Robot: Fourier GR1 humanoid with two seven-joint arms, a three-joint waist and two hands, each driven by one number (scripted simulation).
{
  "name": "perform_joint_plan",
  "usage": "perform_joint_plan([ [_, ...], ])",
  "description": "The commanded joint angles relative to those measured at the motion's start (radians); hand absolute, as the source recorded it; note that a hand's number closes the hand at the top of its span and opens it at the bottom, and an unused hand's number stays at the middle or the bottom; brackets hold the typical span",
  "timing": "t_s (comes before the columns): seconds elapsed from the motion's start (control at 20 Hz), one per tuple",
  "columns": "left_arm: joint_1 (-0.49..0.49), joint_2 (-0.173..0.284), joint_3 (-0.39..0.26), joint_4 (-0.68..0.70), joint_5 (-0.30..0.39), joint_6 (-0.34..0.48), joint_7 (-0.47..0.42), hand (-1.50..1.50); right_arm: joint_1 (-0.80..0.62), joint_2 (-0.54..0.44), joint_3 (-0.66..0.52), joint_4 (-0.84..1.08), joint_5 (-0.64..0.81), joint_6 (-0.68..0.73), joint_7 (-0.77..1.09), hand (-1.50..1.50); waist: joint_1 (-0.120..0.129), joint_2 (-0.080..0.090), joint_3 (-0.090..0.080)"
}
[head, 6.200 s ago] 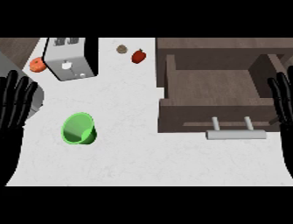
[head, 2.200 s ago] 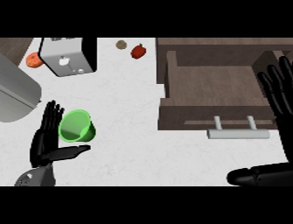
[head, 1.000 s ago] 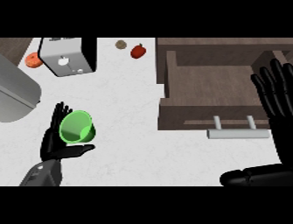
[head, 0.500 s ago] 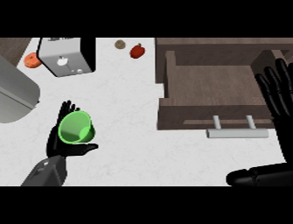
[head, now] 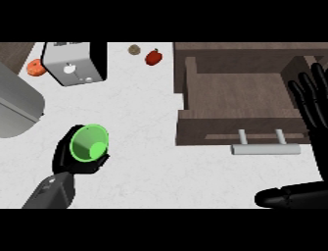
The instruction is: Pick up the cup, place it into the drawer and close the drawer
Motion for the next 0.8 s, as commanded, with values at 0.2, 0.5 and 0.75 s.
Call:
perform_joint_plan([
  [0.2,0.026,-0.030,0.010,-0.069,0.013,0.022,-0.143,1.50,-0.027,-0.023,-0.056,0.012,-0.042,0.008,0.001,-1.50,0.008,-0.003,0.001],
  [0.5,0.072,-0.027,0.023,-0.130,0.029,0.068,-0.163,1.50,-0.049,-0.055,-0.079,0.033,-0.073,0.037,0.019,-1.50,0.009,-0.003,0.001],
  [0.75,0.081,-0.036,-0.002,-0.297,0.063,0.023,-0.079,1.50,-0.016,-0.016,-0.024,-0.022,-0.016,-0.005,0.035,-1.50,0.015,-0.006,0.002],
])
